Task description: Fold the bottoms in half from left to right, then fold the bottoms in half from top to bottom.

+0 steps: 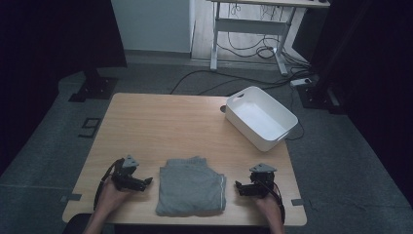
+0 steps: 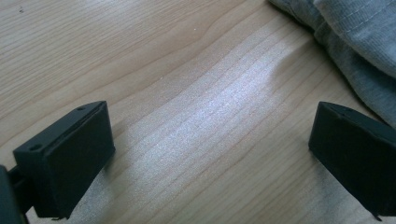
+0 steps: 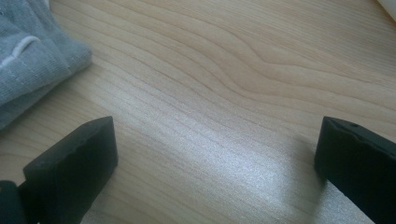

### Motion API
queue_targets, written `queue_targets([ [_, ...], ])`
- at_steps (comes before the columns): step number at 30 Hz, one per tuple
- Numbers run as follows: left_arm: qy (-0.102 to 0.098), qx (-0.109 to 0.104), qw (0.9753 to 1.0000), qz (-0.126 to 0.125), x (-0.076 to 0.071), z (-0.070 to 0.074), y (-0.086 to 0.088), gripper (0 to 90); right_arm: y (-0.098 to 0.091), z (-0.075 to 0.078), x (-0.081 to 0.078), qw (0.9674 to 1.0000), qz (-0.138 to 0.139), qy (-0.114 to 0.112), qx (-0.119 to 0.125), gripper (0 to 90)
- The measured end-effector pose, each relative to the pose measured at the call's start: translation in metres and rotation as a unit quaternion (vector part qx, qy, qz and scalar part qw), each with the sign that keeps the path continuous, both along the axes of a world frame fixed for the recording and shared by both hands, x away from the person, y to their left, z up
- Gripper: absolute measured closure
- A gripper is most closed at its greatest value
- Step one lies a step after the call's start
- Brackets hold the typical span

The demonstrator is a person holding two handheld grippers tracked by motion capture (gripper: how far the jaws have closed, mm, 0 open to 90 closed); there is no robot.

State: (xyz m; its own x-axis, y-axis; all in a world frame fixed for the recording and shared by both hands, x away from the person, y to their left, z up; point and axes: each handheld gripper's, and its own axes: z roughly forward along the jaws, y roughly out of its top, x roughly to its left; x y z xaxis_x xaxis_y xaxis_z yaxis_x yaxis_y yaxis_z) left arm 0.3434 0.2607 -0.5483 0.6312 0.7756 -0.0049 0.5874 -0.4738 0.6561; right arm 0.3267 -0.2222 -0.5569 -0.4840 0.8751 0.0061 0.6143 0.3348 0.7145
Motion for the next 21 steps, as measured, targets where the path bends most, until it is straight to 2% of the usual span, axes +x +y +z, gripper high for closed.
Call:
queue_targets([
  [5,0.0,0.0,1.0,0.001,0.0,0.0,0.0,0.0,-0.001,0.0,0.0,1.0,0.004,0.001,-0.001,0.0],
  [10,0.0,0.0,1.0,0.001,0.0,0.0,0.0,0.0,0.0,0.003,0.003,0.9998,0.007,0.016,-0.007,0.0],
  [13,0.0,0.0,1.0,0.001,0.0,0.0,0.0,0.0,-0.001,0.006,0.003,0.9998,0.008,0.019,0.0,3.1],
  [18,0.0,0.0,1.0,0.001,0.0,0.0,0.0,0.0,-0.002,0.023,0.002,0.9997,0.013,0.007,0.021,12.9],
  [21,0.0,0.0,1.0,0.001,0.0,0.0,0.0,0.0,-0.003,0.036,0.005,0.9995,0.014,0.002,0.027,15.7],
])
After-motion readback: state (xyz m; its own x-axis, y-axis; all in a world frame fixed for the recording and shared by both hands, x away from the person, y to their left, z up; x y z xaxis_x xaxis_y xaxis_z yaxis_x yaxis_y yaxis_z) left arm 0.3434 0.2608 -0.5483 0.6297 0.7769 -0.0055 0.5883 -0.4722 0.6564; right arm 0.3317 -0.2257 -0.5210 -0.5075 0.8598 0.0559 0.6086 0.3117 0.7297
